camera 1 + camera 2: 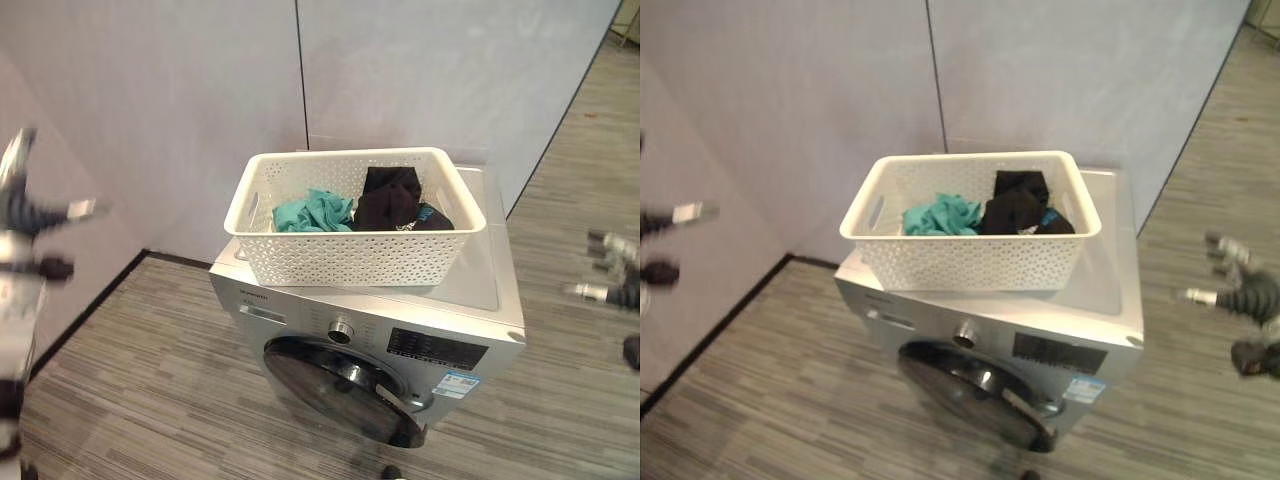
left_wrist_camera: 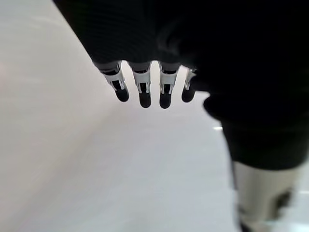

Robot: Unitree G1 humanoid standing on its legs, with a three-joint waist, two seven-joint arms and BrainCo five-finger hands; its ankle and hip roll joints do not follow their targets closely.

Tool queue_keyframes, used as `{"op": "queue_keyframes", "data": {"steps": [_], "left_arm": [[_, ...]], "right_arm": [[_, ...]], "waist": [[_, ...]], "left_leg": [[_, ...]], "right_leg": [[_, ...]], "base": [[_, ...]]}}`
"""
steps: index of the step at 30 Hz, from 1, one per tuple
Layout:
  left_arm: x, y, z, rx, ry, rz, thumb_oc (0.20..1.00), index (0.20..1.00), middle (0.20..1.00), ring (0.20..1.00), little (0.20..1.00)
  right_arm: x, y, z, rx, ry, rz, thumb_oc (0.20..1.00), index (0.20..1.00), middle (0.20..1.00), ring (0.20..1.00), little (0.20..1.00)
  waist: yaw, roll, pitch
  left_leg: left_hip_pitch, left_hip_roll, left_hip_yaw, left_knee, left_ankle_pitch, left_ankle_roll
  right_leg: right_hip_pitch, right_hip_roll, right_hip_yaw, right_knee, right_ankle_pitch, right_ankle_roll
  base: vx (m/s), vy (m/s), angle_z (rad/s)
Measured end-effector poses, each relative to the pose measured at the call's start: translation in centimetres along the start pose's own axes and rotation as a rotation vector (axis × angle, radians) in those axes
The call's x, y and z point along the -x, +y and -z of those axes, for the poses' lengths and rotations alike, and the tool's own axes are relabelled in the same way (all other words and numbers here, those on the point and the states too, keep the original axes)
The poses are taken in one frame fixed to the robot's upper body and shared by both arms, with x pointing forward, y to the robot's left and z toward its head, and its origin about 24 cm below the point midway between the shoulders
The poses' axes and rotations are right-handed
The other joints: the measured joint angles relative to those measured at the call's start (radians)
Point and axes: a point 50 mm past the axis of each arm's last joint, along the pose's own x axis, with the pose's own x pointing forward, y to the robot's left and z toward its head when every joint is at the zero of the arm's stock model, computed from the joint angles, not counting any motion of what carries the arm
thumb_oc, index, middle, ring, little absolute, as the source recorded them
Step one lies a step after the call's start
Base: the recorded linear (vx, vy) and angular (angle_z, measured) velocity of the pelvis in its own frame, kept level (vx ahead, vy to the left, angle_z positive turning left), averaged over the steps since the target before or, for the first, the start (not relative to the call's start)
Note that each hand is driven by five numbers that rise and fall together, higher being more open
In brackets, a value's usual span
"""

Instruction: Grab the laundry basket,head to the washer,open it,put in the laundry and shut it.

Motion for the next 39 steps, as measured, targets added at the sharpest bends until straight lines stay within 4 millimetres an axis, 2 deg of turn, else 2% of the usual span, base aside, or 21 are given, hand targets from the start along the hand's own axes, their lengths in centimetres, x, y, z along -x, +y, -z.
{"op": "queue_keyframes", "data": {"steps": [2,4,5,8,9,11,13,17,18,22,24,27,28,30,31,33,35,36,37,38,39], "left_arm": [[2.7,1.6,2.5,0.018,0.077,-0.052,1.000,1.000,1.000,1.000,1.000],[4.1,2.5,3.4,-0.004,0.107,-0.053,1.000,1.000,1.000,1.000,1.000],[6.1,3.6,4.1,0.013,0.123,-0.076,1.000,1.000,1.000,1.000,1.000],[11.5,4.0,7.1,0.097,0.263,-0.092,1.000,1.000,1.000,1.000,1.000],[14.9,3.8,8.9,0.154,0.370,-0.103,1.000,1.000,1.000,1.000,1.000],[17.9,3.4,10.4,0.220,0.478,-0.130,1.000,1.000,1.000,1.000,1.000],[19.4,2.9,11.7,0.286,0.556,-0.161,1.000,1.000,1.000,1.000,1.000],[22.7,0.5,15.8,0.387,0.803,-0.217,1.000,1.000,1.000,1.000,1.000],[23.8,0.0,16.9,0.416,0.892,-0.265,1.000,1.000,1.000,1.000,1.000],[24.1,1.2,17.7,0.301,0.930,-0.236,1.000,1.000,1.000,1.000,1.000],[25.3,1.9,18.6,0.190,0.997,-0.161,1.000,1.000,1.000,1.000,1.000],[27.6,0.7,19.4,0.080,1.102,0.035,1.000,1.000,1.000,1.000,1.000],[28.8,-0.7,19.6,0.012,1.148,0.181,1.000,1.000,1.000,1.000,1.000],[30.2,-2.6,19.5,-0.041,1.187,0.353,1.000,1.000,1.000,1.000,1.000],[31.3,-3.4,19.4,-0.032,1.217,0.392,1.000,1.000,1.000,1.000,1.000],[32.8,-6.7,19.3,-0.091,1.302,0.551,1.000,1.000,1.000,1.000,1.000],[32.0,-11.4,17.8,-0.011,1.238,0.599,1.000,1.000,1.000,1.000,1.000],[31.5,-14.9,16.3,0.053,1.200,0.646,1.000,1.000,1.000,1.000,1.000],[31.4,-18.9,14.0,0.125,1.164,0.715,1.000,1.000,1.000,1.000,1.000],[31.8,-21.0,12.4,0.180,1.135,0.761,1.000,1.000,1.000,1.000,1.000],[31.9,-21.3,12.1,0.208,1.140,0.753,1.000,1.000,1.000,1.000,1.000]], "right_arm": [[1.6,0.7,1.2,-0.050,0.018,-0.003,1.000,1.000,1.000,1.000,1.000],[2.2,1.3,2.0,-0.065,0.046,-0.025,1.000,1.000,1.000,1.000,1.000],[2.6,1.6,1.8,-0.088,0.021,-0.024,1.000,1.000,1.000,1.000,1.000],[3.9,1.7,2.8,-0.130,0.045,-0.003,1.000,1.000,1.000,1.000,1.000],[5.1,1.7,4.0,-0.144,0.094,0.011,1.000,1.000,1.000,1.000,1.000],[6.6,1.8,5.4,-0.161,0.163,0.031,1.000,1.000,1.000,1.000,1.000],[7.4,1.9,6.7,-0.180,0.223,0.038,1.000,1.000,1.000,1.000,1.000],[7.7,2.5,9.0,-0.241,0.304,0.062,1.000,1.000,1.000,1.000,1.000],[8.0,3.1,10.5,-0.269,0.371,0.055,1.000,1.000,1.000,1.000,1.000],[9.8,3.4,13.6,-0.253,0.527,0.080,1.000,1.000,1.000,1.000,1.000],[12.4,4.0,16.7,-0.242,0.705,0.073,1.000,1.000,1.000,1.000,1.000],[17.3,6.1,20.7,-0.225,0.978,-0.015,1.000,1.000,1.000,1.000,1.000],[20.7,8.6,23.0,-0.249,1.182,-0.064,1.000,1.000,1.000,1.000,1.000],[24.1,11.1,24.1,-0.281,1.377,-0.130,1.000,1.000,1.000,1.000,1.000],[24.8,13.1,24.1,-0.322,1.395,-0.180,1.000,1.000,1.000,1.000,1.000],[26.4,19.7,23.9,-0.433,1.593,-0.245,1.000,1.000,1.000,1.000,1.000],[22.9,24.4,22.8,-0.514,1.499,-0.264,1.000,1.000,1.000,1.000,1.000],[20.5,27.0,21.8,-0.536,1.449,-0.302,1.000,1.000,1.000,1.000,1.000],[19.5,26.0,22.1,-0.485,1.451,-0.241,1.000,1.000,1.000,1.000,1.000],[18.2,26.0,21.9,-0.491,1.391,-0.216,1.000,1.000,1.000,1.000,1.000],[18.6,26.2,21.9,-0.476,1.378,-0.225,1.000,1.000,1.000,1.000,1.000]], "waist": [[0.009,-0.027,-0.012],[0.038,-0.045,-0.023],[0.037,-0.051,-0.022],[0.048,-0.043,-0.019],[0.064,-0.037,-0.019],[0.074,-0.033,-0.017],[0.099,-0.035,-0.016],[0.102,-0.036,-0.025],[0.102,-0.045,-0.027],[0.112,-0.068,-0.027],[0.115,-0.075,-0.027],[0.121,-0.075,-0.024],[0.124,-0.077,-0.015],[0.141,-0.078,-0.010],[0.145,-0.071,-0.008],[0.154,-0.068,0.006],[0.171,-0.045,0.022],[0.173,-0.032,0.032],[0.171,-0.023,0.046],[0.170,-0.025,0.043],[0.165,-0.035,0.036]], "left_leg": [[-0.012,0.000,-0.003,0.005,0.006,-0.008],[-0.013,-0.002,-0.004,0.000,0.001,-0.004],[-0.013,-0.005,-0.003,0.000,-0.002,0.000],[-0.010,-0.019,-0.003,0.004,-0.007,0.006],[-0.013,-0.023,-0.005,0.002,-0.011,0.010],[-0.014,-0.025,-0.008,0.005,-0.012,0.011],[-0.016,-0.021,-0.010,0.004,-0.013,0.010],[-0.032,-0.016,-0.029,0.004,-0.020,0.007],[-0.032,-0.013,-0.030,0.004,-0.019,0.007],[-0.032,-0.016,-0.031,0.003,-0.015,0.004],[-0.032,-0.019,-0.032,0.006,-0.016,0.004],[-0.032,-0.019,-0.043,0.006,-0.016,0.003],[-0.033,-0.021,-0.058,0.013,-0.016,0.002],[-0.034,-0.022,-0.062,0.011,-0.020,-0.001],[-0.035,-0.022,-0.062,0.010,-0.021,-0.002],[-0.051,-0.023,-0.074,0.027,-0.029,0.001],[-0.073,-0.028,-0.081,0.055,-0.032,0.006],[-0.085,-0.031,-0.084,0.060,-0.031,0.005],[-0.085,-0.036,-0.080,0.055,-0.022,0.003],[-0.084,-0.034,-0.080,0.054,-0.017,0.006],[-0.081,-0.029,-0.085,0.053,-0.015,0.001]], "right_leg": [[-0.008,-0.001,-0.003,0.000,0.006,-0.004],[-0.008,-0.003,-0.005,0.000,0.002,0.001],[-0.008,-0.007,-0.004,0.000,-0.001,0.005],[-0.005,-0.019,-0.003,-0.001,-0.008,0.016],[-0.005,-0.022,-0.006,-0.001,-0.011,0.021],[-0.005,-0.022,-0.008,-0.001,-0.011,0.022],[-0.006,-0.023,-0.012,-0.001,-0.014,0.023],[-0.007,-0.021,-0.034,-0.001,-0.022,0.025],[-0.007,-0.018,-0.035,-0.001,-0.023,0.024],[-0.007,-0.021,-0.036,-0.001,-0.022,0.022],[-0.006,-0.023,-0.038,-0.001,-0.022,0.022],[0.001,-0.025,-0.055,-0.001,-0.023,0.024],[0.011,-0.026,-0.064,-0.001,-0.026,0.028],[0.013,-0.027,-0.070,-0.001,-0.035,0.031],[0.013,-0.028,-0.070,-0.001,-0.037,0.031],[0.013,-0.028,-0.082,-0.001,-0.038,0.029],[0.007,-0.034,-0.085,0.007,-0.040,0.026],[0.006,-0.037,-0.088,-0.001,-0.037,0.025],[0.015,-0.047,-0.094,-0.002,-0.034,0.025],[0.020,-0.045,-0.105,-0.001,-0.035,0.024],[0.027,-0.040,-0.113,-0.001,-0.038,0.019]], "base": [[0.01,-0.032,0.07],[0.02,-0.021,0.06],[0.00,0.000,0.00],[0.02,-0.006,0.01],[0.01,-0.018,0.04],[0.00,-0.019,0.07],[0.00,-0.028,0.08],[0.00,-0.012,0.13],[0.00,0.000,0.00],[0.00,0.000,0.00],[-0.01,-0.002,0.03],[-0.02,-0.002,0.14],[0.00,0.007,0.23],[0.01,0.028,0.12],[0.00,0.029,0.10],[-0.02,0.032,0.14],[-0.04,0.046,0.14],[-0.03,0.041,0.39],[-0.02,0.027,0.41],[-0.02,0.029,0.35],[-0.01,0.012,0.16]]}}
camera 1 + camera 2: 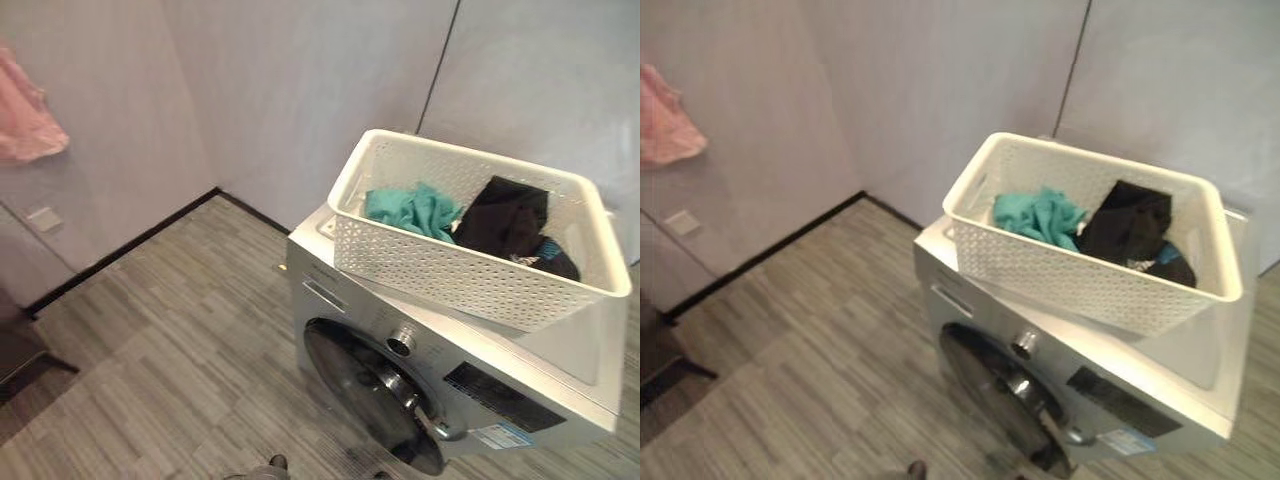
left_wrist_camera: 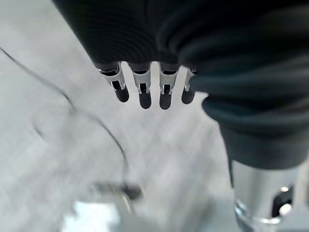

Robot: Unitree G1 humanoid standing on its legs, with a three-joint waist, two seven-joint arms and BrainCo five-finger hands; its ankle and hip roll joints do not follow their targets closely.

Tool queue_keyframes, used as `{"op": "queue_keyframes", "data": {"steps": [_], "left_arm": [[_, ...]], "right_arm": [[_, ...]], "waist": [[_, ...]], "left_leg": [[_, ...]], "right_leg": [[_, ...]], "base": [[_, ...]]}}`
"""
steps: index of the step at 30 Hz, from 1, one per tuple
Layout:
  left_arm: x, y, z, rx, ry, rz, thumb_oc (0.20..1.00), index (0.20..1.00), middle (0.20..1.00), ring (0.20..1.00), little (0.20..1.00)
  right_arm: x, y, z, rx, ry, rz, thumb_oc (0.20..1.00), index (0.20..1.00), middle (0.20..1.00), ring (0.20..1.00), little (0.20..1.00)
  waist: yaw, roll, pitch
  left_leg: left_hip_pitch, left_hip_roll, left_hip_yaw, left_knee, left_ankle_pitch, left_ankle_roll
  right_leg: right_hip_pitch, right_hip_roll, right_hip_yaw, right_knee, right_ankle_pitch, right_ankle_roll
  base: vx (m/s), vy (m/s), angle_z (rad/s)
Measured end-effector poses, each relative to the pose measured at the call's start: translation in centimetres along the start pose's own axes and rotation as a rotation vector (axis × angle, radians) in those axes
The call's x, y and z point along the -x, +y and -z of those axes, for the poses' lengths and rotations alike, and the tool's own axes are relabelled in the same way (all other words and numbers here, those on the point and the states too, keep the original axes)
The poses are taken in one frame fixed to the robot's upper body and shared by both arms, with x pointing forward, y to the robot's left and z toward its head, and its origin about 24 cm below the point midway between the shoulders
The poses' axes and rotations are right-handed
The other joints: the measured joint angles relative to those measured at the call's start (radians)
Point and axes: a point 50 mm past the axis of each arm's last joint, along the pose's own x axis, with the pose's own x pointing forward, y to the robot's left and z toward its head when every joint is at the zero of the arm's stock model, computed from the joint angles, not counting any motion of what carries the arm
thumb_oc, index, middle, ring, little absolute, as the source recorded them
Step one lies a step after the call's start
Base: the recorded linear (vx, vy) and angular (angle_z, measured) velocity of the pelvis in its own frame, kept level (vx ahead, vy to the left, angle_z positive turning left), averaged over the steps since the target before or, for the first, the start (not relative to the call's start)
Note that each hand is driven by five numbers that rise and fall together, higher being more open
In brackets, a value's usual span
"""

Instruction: Grab the laundry basket,head to the washer,open it,put in the laundry and shut it.

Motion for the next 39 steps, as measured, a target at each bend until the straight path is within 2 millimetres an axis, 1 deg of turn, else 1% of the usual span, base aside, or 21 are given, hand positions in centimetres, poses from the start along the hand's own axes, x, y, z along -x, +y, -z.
{"op": "queue_keyframes", "data": {"steps": [1,2,3,5,6,7,8,9,10,11,14,17,20,25,28,30,34,35,39], "left_arm": [[0.0,-0.1,-0.1,0.034,0.007,-0.011,1.000,1.000,1.000,1.000,1.000],[0.0,0.1,0.3,0.046,0.020,-0.015,1.000,1.000,1.000,1.000,1.000],[0.0,0.2,0.2,0.032,0.012,-0.010,1.000,1.000,1.000,1.000,1.000],[-0.1,0.8,-1.1,0.027,-0.059,-0.004,1.000,1.000,1.000,1.000,1.000],[-0.2,1.5,-1.7,0.037,-0.084,-0.010,1.000,1.000,1.000,1.000,1.000],[-0.2,2.2,-2.0,0.047,-0.096,-0.025,1.000,1.000,1.000,1.000,1.000],[-0.2,2.8,-1.9,0.059,-0.099,-0.037,1.000,1.000,1.000,1.000,1.000],[-0.1,3.4,-1.7,0.071,-0.098,-0.049,1.000,1.000,1.000,1.000,1.000],[0.0,3.9,-1.2,0.071,-0.087,-0.062,1.000,1.000,1.000,1.000,1.000],[0.2,4.4,-0.6,0.076,-0.068,-0.076,1.000,1.000,1.000,1.000,1.000],[0.5,4.5,0.7,0.084,-0.028,-0.080,1.000,1.000,1.000,1.000,1.000],[0.6,4.6,1.1,0.083,-0.022,-0.080,1.000,1.000,1.000,1.000,1.000],[0.6,4.6,0.9,0.089,-0.036,-0.080,1.000,1.000,1.000,1.000,1.000],[0.6,4.6,1.0,0.129,-0.036,-0.084,1.000,1.000,1.000,1.000,1.000],[0.6,4.6,1.0,0.128,-0.037,-0.083,1.000,1.000,1.000,1.000,1.000],[0.6,4.6,0.8,0.128,-0.042,-0.083,1.000,1.000,1.000,1.000,1.000],[0.5,4.4,0.6,0.131,-0.048,-0.079,1.000,1.000,1.000,1.000,1.000],[0.4,4.4,0.2,0.133,-0.058,-0.078,1.000,1.000,1.000,1.000,1.000],[0.4,4.4,0.1,0.133,-0.065,-0.078,1.000,1.000,1.000,1.000,1.000]], "right_arm": [[0.1,-0.1,0.2,0.055,-0.005,-0.005,1.000,1.000,1.000,1.000,1.000],[0.0,-0.1,0.0,0.116,0.001,-0.004,1.000,1.000,1.000,1.000,1.000],[0.0,-0.5,-0.8,0.168,-0.010,0.008,1.000,1.000,1.000,1.000,1.000],[0.2,-1.8,-2.8,0.322,-0.060,0.033,1.000,1.000,1.000,1.000,1.000],[0.3,-2.3,-4.0,0.353,-0.098,0.046,1.000,1.000,1.000,1.000,1.000],[0.5,-2.6,-4.6,0.356,-0.129,0.057,1.000,1.000,1.000,1.000,1.000],[0.6,-3.1,-5.1,0.356,-0.139,0.068,1.000,1.000,1.000,1.000,1.000],[0.6,-3.0,-5.4,0.353,-0.147,0.068,1.000,1.000,1.000,1.000,1.000],[0.6,-2.8,-5.5,0.349,-0.152,0.064,1.000,1.000,1.000,1.000,1.000],[0.5,-2.4,-5.7,0.340,-0.161,0.052,1.000,1.000,1.000,1.000,1.000],[0.5,-1.8,-5.7,0.300,-0.176,0.032,1.000,1.000,1.000,1.000,1.000],[0.4,-1.5,-5.5,0.277,-0.180,0.020,1.000,1.000,1.000,1.000,1.000],[0.4,-1.2,-5.6,0.246,-0.188,0.008,1.000,1.000,1.000,1.000,1.000],[0.5,-1.0,-6.4,0.239,-0.218,0.003,1.000,1.000,1.000,1.000,1.000],[0.8,-1.1,-8.0,0.252,-0.267,0.015,1.000,1.000,1.000,1.000,1.000],[0.8,-1.1,-8.4,0.255,-0.283,0.015,1.000,1.000,1.000,1.000,1.000],[0.8,-1.1,-8.5,0.254,-0.290,0.012,1.000,1.000,1.000,1.000,1.000],[0.7,-1.1,-7.9,0.251,-0.274,0.012,1.000,1.000,1.000,1.000,1.000],[0.7,-0.9,-7.5,0.247,-0.263,0.005,1.000,1.000,1.000,1.000,1.000]], "waist": [[-0.002,-0.003,-0.004],[-0.022,0.004,-0.007],[-0.025,0.012,-0.008],[-0.024,0.020,-0.018],[-0.026,0.020,-0.023],[-0.024,0.019,-0.030],[-0.018,0.019,-0.030],[-0.016,0.018,-0.032],[-0.013,0.021,-0.035],[-0.011,0.017,-0.038],[-0.009,0.016,-0.038],[-0.003,0.016,-0.037],[0.002,0.017,-0.037],[0.003,0.021,-0.035],[0.004,0.026,-0.032],[0.003,0.029,-0.031],[0.004,0.033,-0.031],[0.004,0.035,-0.030],[0.002,0.038,-0.028]], "left_leg": [[0.003,0.001,-0.002,-0.002,0.002,-0.001],[0.005,0.001,-0.002,-0.003,0.003,-0.002],[0.012,0.000,-0.001,-0.004,0.003,-0.002],[0.020,0.000,-0.013,-0.016,0.008,-0.008],[0.021,0.001,-0.022,-0.023,0.013,-0.009],[0.029,0.004,-0.027,-0.038,0.022,-0.011],[0.039,0.007,-0.027,-0.046,0.024,-0.013],[0.043,0.009,-0.029,-0.048,0.025,-0.014],[0.043,0.011,-0.028,-0.050,0.024,-0.014],[0.042,0.014,-0.028,-0.050,0.024,-0.014],[0.039,0.015,-0.029,-0.049,0.024,-0.014],[0.035,0.016,-0.032,-0.048,0.025,-0.014],[0.035,0.016,-0.033,-0.049,0.026,-0.016],[0.034,0.015,-0.039,-0.047,0.027,-0.017],[0.034,0.014,-0.041,-0.047,0.028,-0.017],[0.034,0.014,-0.043,-0.047,0.028,-0.017],[0.033,0.014,-0.046,-0.047,0.028,-0.018],[0.033,0.014,-0.046,-0.047,0.029,-0.018],[0.033,0.014,-0.045,-0.047,0.029,-0.018]], "right_leg": [[0.001,0.002,-0.003,0.000,0.001,0.001],[0.003,0.004,-0.003,0.000,0.005,0.000],[0.009,0.007,-0.003,0.000,0.005,0.000],[0.019,0.007,-0.013,0.000,0.004,0.000],[0.020,0.006,-0.022,0.000,0.002,0.001],[0.024,0.005,-0.027,0.000,0.000,0.001],[0.031,0.007,-0.028,0.000,-0.002,0.002],[0.036,0.009,-0.029,0.000,-0.005,0.002],[0.035,0.011,-0.029,0.000,-0.008,0.002],[0.034,0.013,-0.029,-0.002,-0.012,0.000],[0.033,0.014,-0.028,-0.004,-0.012,0.000],[0.031,0.015,-0.029,-0.006,-0.012,-0.001],[0.031,0.016,-0.030,-0.006,-0.012,-0.001],[0.033,0.016,-0.036,-0.005,-0.012,-0.001],[0.034,0.016,-0.038,-0.003,-0.012,-0.001],[0.034,0.016,-0.040,-0.004,-0.012,-0.001],[0.036,0.016,-0.045,-0.001,-0.012,-0.002],[0.035,0.016,-0.045,0.000,-0.012,-0.002],[0.035,0.016,-0.044,0.000,-0.012,-0.001]], "base": [[0.00,-0.002,0.10],[0.00,0.000,0.00],[-0.03,-0.027,0.06],[-0.02,-0.020,0.16],[-0.01,-0.012,0.21],[0.00,-0.016,0.16],[0.01,-0.014,0.09],[0.00,0.000,0.00],[0.00,0.000,0.00],[0.00,0.000,0.00],[0.00,0.000,0.00],[0.00,0.000,0.00],[0.00,0.000,0.00],[0.00,-0.001,0.02],[0.00,-0.001,0.01],[0.00,-0.002,0.02],[0.00,0.001,0.02],[0.00,0.000,0.00],[0.00,0.000,0.00]]}}
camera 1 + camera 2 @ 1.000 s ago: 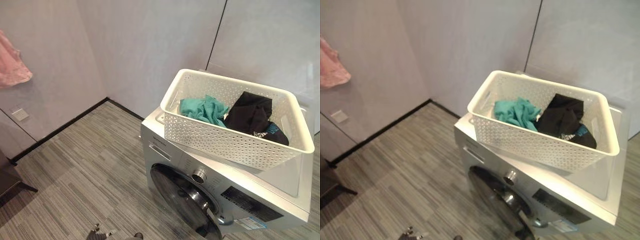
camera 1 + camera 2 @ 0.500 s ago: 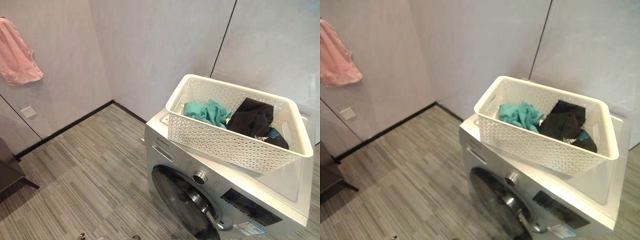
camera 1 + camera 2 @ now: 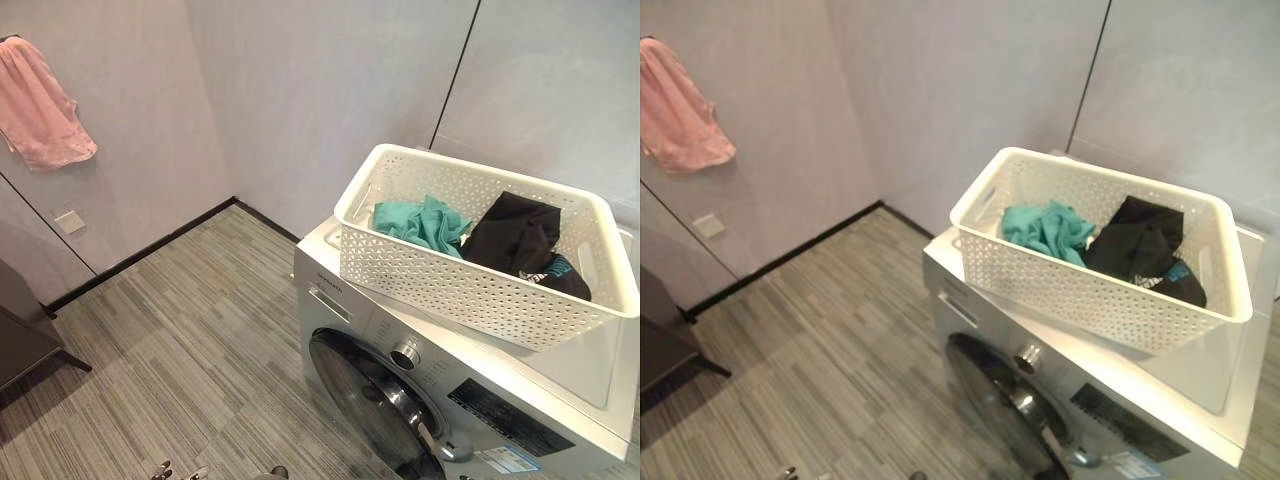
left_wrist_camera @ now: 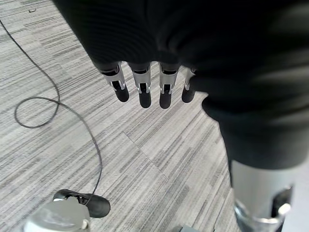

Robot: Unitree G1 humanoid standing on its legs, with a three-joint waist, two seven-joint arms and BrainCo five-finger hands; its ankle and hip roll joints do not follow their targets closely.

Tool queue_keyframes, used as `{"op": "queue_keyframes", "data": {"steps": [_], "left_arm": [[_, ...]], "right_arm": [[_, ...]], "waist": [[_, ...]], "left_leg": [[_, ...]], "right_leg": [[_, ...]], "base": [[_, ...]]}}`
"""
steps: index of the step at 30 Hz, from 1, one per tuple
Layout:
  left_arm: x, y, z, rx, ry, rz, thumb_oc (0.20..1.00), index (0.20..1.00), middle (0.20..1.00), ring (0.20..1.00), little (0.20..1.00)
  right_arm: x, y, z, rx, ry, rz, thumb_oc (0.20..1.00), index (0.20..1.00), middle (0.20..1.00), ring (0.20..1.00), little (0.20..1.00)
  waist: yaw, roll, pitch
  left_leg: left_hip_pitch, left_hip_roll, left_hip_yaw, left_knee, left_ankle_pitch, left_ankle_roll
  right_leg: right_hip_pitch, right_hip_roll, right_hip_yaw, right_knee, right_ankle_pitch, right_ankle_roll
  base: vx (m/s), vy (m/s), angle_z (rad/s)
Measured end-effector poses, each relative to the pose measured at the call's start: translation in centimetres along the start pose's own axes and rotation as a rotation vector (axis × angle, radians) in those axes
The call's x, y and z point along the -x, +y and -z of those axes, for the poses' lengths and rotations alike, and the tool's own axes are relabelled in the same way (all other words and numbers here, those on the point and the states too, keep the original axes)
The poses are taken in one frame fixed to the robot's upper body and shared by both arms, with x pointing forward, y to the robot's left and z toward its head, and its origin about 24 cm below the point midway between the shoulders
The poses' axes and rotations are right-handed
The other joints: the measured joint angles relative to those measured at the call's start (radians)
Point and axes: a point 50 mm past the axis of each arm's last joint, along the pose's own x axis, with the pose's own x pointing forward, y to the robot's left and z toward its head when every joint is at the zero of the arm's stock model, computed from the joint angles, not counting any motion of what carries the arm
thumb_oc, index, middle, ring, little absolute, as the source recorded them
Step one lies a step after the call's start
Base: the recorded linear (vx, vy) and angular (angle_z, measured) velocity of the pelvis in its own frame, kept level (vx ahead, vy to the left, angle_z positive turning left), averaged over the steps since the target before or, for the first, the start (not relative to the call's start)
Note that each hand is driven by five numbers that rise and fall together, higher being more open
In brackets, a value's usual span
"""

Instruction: Grab the laundry basket,head to the washer,open it,put in the laundry and shut it.

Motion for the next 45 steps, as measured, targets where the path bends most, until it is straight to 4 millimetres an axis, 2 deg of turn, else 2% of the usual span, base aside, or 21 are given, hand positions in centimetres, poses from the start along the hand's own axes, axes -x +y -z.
{"op": "queue_keyframes", "data": {"steps": [12,13,14,15,16,17,18,22,26,32,37,42,45], "left_arm": [[0.0,0.0,-0.1,0.002,-0.013,-0.001,1.000,1.000,1.000,1.000,1.000],[-0.1,-0.7,-0.4,0.001,-0.021,0.014,1.000,1.000,1.000,1.000,1.000],[0.3,-1.1,0.6,-0.021,0.011,0.000,1.000,1.000,1.000,1.000,1.000],[0.4,-2.1,1.0,-0.025,0.027,0.014,1.000,1.000,1.000,1.000,1.000],[0.6,-3.8,1.0,-0.021,0.026,0.054,1.000,1.000,1.000,1.000,1.000],[0.9,-5.7,1.0,-0.011,0.024,0.102,1.000,1.000,1.000,1.000,1.000],[1.0,-6.5,0.8,-0.021,0.014,0.126,1.000,1.000,1.000,1.000,1.000],[0.0,-5.5,-1.2,-0.027,-0.041,0.094,1.000,1.000,1.000,1.000,1.000],[0.2,-6.5,-1.3,-0.008,-0.042,0.106,1.000,1.000,1.000,1.000,1.000],[0.4,-6.8,-0.9,0.000,-0.027,0.110,1.000,1.000,1.000,1.000,1.000],[0.4,-6.7,-0.8,-0.001,-0.024,0.102,1.000,1.000,1.000,1.000,1.000],[0.3,-6.8,-1.0,-0.003,-0.031,0.102,1.000,1.000,1.000,1.000,1.000],[0.3,-6.8,-1.0,-0.003,-0.032,0.104,1.000,1.000,1.000,1.000,1.000]], "right_arm": [[0.1,-0.2,1.0,-0.014,0.034,0.009,1.000,1.000,1.000,1.000,1.000],[0.2,0.2,1.5,-0.030,0.046,0.005,1.000,1.000,1.000,1.000,1.000],[0.1,0.8,0.2,-0.096,-0.040,0.011,1.000,1.000,1.000,1.000,1.000],[0.2,1.0,-1.4,-0.138,-0.136,0.009,1.000,1.000,1.000,1.000,1.000],[0.4,0.8,-2.0,-0.159,-0.180,0.013,1.000,1.000,1.000,1.000,1.000],[0.4,1.0,-2.7,-0.175,-0.212,0.015,1.000,1.000,1.000,1.000,1.000],[0.4,1.4,-2.7,-0.200,-0.212,0.027,1.000,1.000,1.000,1.000,1.000],[0.5,2.4,-1.4,-0.229,-0.180,0.004,1.000,1.000,1.000,1.000,1.000],[0.5,3.2,-1.1,-0.239,-0.168,-0.012,1.000,1.000,1.000,1.000,1.000],[0.4,2.8,-0.3,-0.232,-0.129,0.014,1.000,1.000,1.000,1.000,1.000],[0.3,2.6,0.1,-0.192,-0.097,0.055,1.000,1.000,1.000,1.000,1.000],[0.4,2.3,1.7,-0.185,-0.034,0.074,1.000,1.000,1.000,1.000,1.000],[0.4,2.3,1.7,-0.186,-0.034,0.074,1.000,1.000,1.000,1.000,1.000]], "waist": [[-0.001,-0.002,-0.001],[-0.021,-0.016,0.006],[-0.080,-0.020,0.002],[-0.120,-0.017,0.002],[-0.142,0.001,-0.003],[-0.156,0.015,0.001],[-0.163,0.009,0.000],[-0.182,-0.008,-0.012],[-0.191,-0.007,-0.012],[-0.190,0.020,-0.015],[-0.190,0.020,-0.016],[-0.192,0.021,-0.016],[-0.193,0.021,-0.016]], "left_leg": [[0.000,0.000,0.001,0.000,0.000,0.000],[-0.003,0.009,0.032,-0.004,-0.011,0.000],[-0.023,0.057,0.247,0.010,-0.016,0.005],[-0.018,0.080,0.379,0.011,-0.008,0.005],[-0.020,0.087,0.433,0.002,0.013,-0.011],[-0.016,0.085,0.453,-0.004,0.049,-0.021],[-0.009,0.074,0.462,-0.004,0.048,-0.019],[0.000,0.059,0.480,-0.006,0.042,-0.013],[0.001,0.060,0.483,-0.002,0.043,-0.012],[0.002,0.061,0.483,-0.003,0.043,-0.013],[0.002,0.061,0.483,-0.006,0.043,-0.013],[0.003,0.061,0.488,-0.002,0.043,-0.013],[0.008,0.061,0.493,-0.002,0.044,-0.013]], "right_leg": [[0.000,-0.001,0.000,0.000,0.000,0.000],[-0.001,-0.009,0.002,0.000,0.001,-0.002],[-0.002,-0.018,-0.020,0.000,0.000,-0.002],[-0.011,-0.030,-0.033,0.000,-0.003,0.000],[-0.018,-0.034,-0.029,0.000,0.003,0.009],[-0.020,-0.038,-0.014,0.000,0.013,0.020],[-0.019,-0.049,-0.007,0.000,0.019,0.025],[-0.022,-0.066,0.009,0.000,0.021,0.035],[-0.025,-0.063,0.013,0.000,0.022,0.036],[-0.024,-0.062,0.013,0.000,0.022,0.036],[-0.024,-0.063,0.013,0.000,0.022,0.036],[-0.030,-0.063,0.019,0.000,0.022,0.036],[-0.032,-0.062,0.025,0.000,0.024,0.036]], "base": [[0.00,0.000,0.00],[0.01,0.003,0.29],[0.02,-0.004,0.45],[0.03,-0.021,0.42],[0.00,0.000,0.00],[0.03,-0.022,-0.24],[0.02,-0.012,-0.25],[0.02,-0.018,-0.11],[0.01,-0.007,-0.04],[0.00,0.000,0.00],[0.00,0.000,0.00],[0.00,-0.001,-0.03],[-0.01,-0.018,-0.07]]}}
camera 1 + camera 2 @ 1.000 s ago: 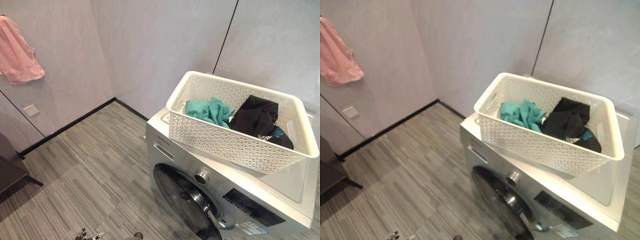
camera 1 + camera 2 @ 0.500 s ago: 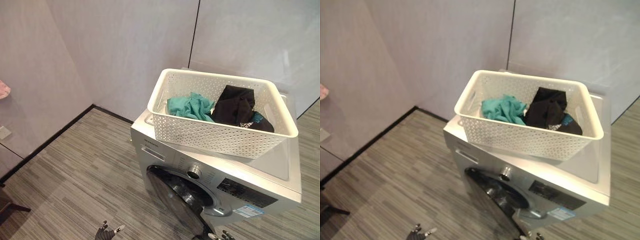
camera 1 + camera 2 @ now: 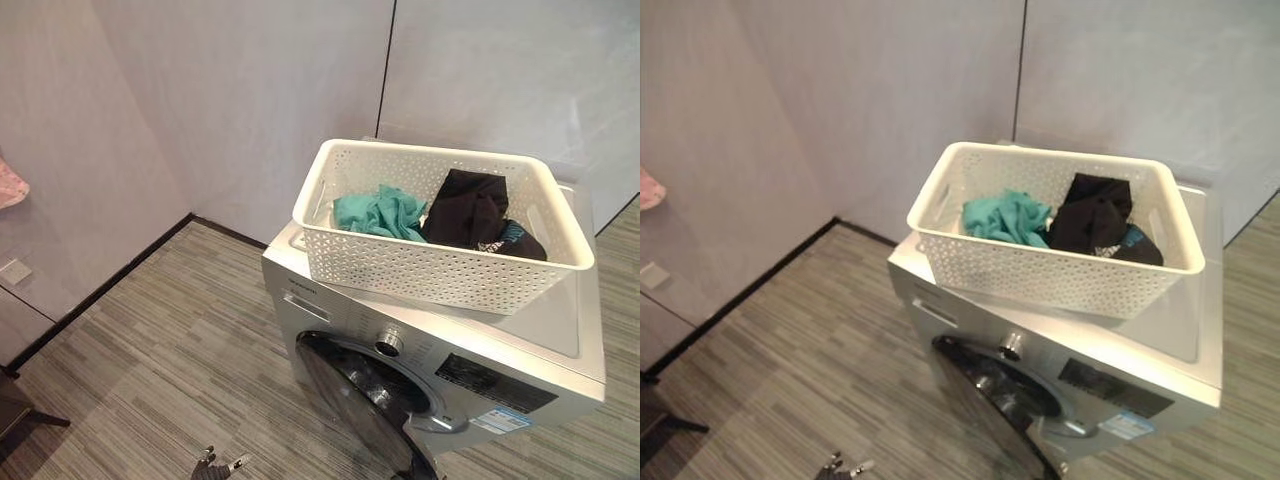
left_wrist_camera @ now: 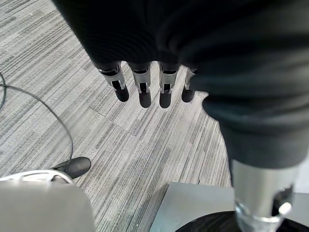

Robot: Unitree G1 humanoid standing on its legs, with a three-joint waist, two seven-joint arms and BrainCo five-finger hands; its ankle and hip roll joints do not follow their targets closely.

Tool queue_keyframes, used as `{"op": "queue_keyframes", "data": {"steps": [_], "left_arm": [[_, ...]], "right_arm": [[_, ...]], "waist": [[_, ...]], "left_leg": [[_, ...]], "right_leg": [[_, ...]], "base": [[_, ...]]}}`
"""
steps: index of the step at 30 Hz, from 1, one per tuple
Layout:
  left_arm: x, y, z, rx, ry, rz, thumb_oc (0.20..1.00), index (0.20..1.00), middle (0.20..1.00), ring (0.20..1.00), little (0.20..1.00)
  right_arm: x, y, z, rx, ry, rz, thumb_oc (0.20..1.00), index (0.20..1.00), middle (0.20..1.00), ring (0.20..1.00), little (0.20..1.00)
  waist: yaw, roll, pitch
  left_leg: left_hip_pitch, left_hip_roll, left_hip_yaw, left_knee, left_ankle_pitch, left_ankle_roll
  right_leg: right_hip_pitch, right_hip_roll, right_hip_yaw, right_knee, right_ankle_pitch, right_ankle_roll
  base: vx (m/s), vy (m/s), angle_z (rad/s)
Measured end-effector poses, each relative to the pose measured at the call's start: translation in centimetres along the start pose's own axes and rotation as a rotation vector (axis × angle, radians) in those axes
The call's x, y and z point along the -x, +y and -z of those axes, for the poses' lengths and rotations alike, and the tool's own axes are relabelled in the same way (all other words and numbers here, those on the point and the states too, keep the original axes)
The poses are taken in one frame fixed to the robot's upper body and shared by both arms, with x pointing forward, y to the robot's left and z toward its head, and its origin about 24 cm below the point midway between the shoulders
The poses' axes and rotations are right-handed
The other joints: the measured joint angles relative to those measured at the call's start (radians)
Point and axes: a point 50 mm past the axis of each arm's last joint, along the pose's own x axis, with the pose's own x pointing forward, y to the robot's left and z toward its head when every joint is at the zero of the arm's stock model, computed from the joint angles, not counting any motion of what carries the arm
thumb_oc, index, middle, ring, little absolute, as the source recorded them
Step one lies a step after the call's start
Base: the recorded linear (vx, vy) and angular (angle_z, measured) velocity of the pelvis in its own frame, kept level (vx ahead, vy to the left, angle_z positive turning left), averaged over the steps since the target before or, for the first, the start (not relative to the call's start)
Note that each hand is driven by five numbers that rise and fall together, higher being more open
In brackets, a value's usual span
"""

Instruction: Grab the laundry basket,head to the washer,open it,put in the laundry and shut it.

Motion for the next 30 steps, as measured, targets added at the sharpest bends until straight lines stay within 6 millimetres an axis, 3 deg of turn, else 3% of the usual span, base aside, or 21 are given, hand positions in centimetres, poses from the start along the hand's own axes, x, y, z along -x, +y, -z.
{"op": "queue_keyframes", "data": {"steps": [14,17,18,19,21,22,24,26,27,28,30], "left_arm": [[-0.1,-0.3,-0.2,-0.010,-0.005,0.019,1.000,1.000,1.000,1.000,1.000],[-0.6,-0.5,-1.9,0.000,-0.050,0.023,1.000,1.000,1.000,1.000,1.000],[-0.9,-0.6,-2.9,0.002,-0.079,0.029,1.000,1.000,1.000,1.000,1.000],[-1.2,-0.9,-4.7,0.018,-0.137,0.040,1.000,1.000,1.000,1.000,1.000],[-1.2,-2.0,-5.8,0.032,-0.176,0.081,1.000,1.000,1.000,1.000,1.000],[-1.1,-2.4,-6.0,0.021,-0.187,0.102,1.000,1.000,1.000,1.000,1.000],[-0.9,-2.7,-5.6,-0.008,-0.181,0.127,1.000,1.000,1.000,1.000,1.000],[-1.1,-3.2,-5.8,-0.057,-0.176,0.156,1.000,1.000,1.000,1.000,1.000],[-1.4,-2.4,-6.6,-0.086,-0.192,0.146,1.000,1.000,1.000,1.000,1.000],[-1.4,-2.3,-6.7,-0.162,-0.196,0.158,1.000,1.000,1.000,1.000,1.000],[-1.4,-2.0,-6.6,-0.177,-0.198,0.163,1.000,1.000,1.000,1.000,1.000]], "right_arm": [[-0.3,-0.4,-1.5,0.025,-0.041,0.003,1.000,1.000,1.000,1.000,1.000],[-0.6,-0.7,-4.1,0.039,-0.119,0.005,1.000,1.000,1.000,1.000,1.000],[-0.7,-0.8,-5.5,0.045,-0.156,0.004,1.000,1.000,1.000,1.000,1.000],[-0.8,-0.9,-8.2,0.064,-0.236,0.002,1.000,1.000,1.000,1.000,1.000],[-0.6,-2.7,-9.8,0.084,-0.287,0.040,1.000,1.000,1.000,1.000,1.000],[-0.5,-3.3,-10.1,0.081,-0.293,0.054,1.000,1.000,1.000,1.000,1.000],[-0.4,-3.4,-10.7,0.079,-0.313,0.055,1.000,1.000,1.000,1.000,1.000],[-0.3,-3.5,-11.2,0.040,-0.334,0.060,1.000,1.000,1.000,1.000,1.000],[-0.5,-2.0,-9.6,0.035,-0.288,0.014,1.000,1.000,1.000,1.000,1.000],[-0.5,-1.4,-9.1,0.022,-0.275,0.014,1.000,1.000,1.000,1.000,1.000],[-0.5,-2.4,-9.3,0.035,-0.261,0.045,1.000,1.000,1.000,1.000,1.000]], "waist": [[0.005,0.017,0.024],[0.014,0.016,0.076],[0.016,-0.002,0.085],[0.028,-0.033,0.119],[0.015,-0.015,0.146],[0.012,-0.007,0.141],[-0.007,-0.001,0.141],[-0.042,0.008,0.127],[-0.045,-0.059,0.111],[-0.026,-0.083,0.105],[-0.024,-0.073,0.101]], "left_leg": [[0.008,0.015,0.018,0.006,0.007,-0.006],[-0.048,0.032,-0.039,0.087,0.000,-0.010],[-0.087,0.033,-0.091,0.119,0.000,-0.037],[-0.150,0.040,-0.188,0.273,-0.048,-0.051],[-0.140,0.096,-0.248,0.406,-0.055,-0.060],[-0.111,0.107,-0.266,0.438,-0.080,-0.097],[-0.027,0.102,-0.243,0.348,-0.144,-0.115],[0.075,0.062,-0.140,0.145,-0.198,-0.065],[0.092,-0.021,-0.146,0.089,-0.173,-0.032],[0.081,-0.080,-0.142,0.103,-0.175,0.010],[0.067,-0.101,-0.129,0.132,-0.188,0.044]], "right_leg": [[-0.002,0.018,0.025,0.000,0.003,-0.006],[-0.023,0.027,0.022,-0.001,0.011,-0.020],[-0.059,0.000,0.027,-0.001,0.016,-0.045],[-0.093,-0.036,0.043,0.001,0.051,-0.058],[-0.073,-0.040,0.034,0.001,0.062,-0.045],[-0.070,-0.042,0.043,0.005,0.068,-0.036],[-0.048,-0.050,0.049,0.001,0.080,-0.016],[-0.040,-0.085,0.045,0.004,0.096,0.013],[-0.049,-0.152,0.056,0.011,0.100,-0.005],[-0.111,-0.236,0.004,0.109,0.189,0.013],[-0.138,-0.264,-0.004,0.129,0.304,-0.013]], "base": [[-0.09,-0.040,-0.05],[-0.31,0.087,0.02],[-0.18,0.216,-0.28],[-0.11,0.310,-0.19],[-0.04,0.424,0.00],[0.04,0.431,-0.11],[-0.01,0.412,-0.08],[-0.09,0.380,0.32],[-0.25,0.665,0.33],[-0.28,0.615,0.14],[-0.17,0.278,-0.07]]}}
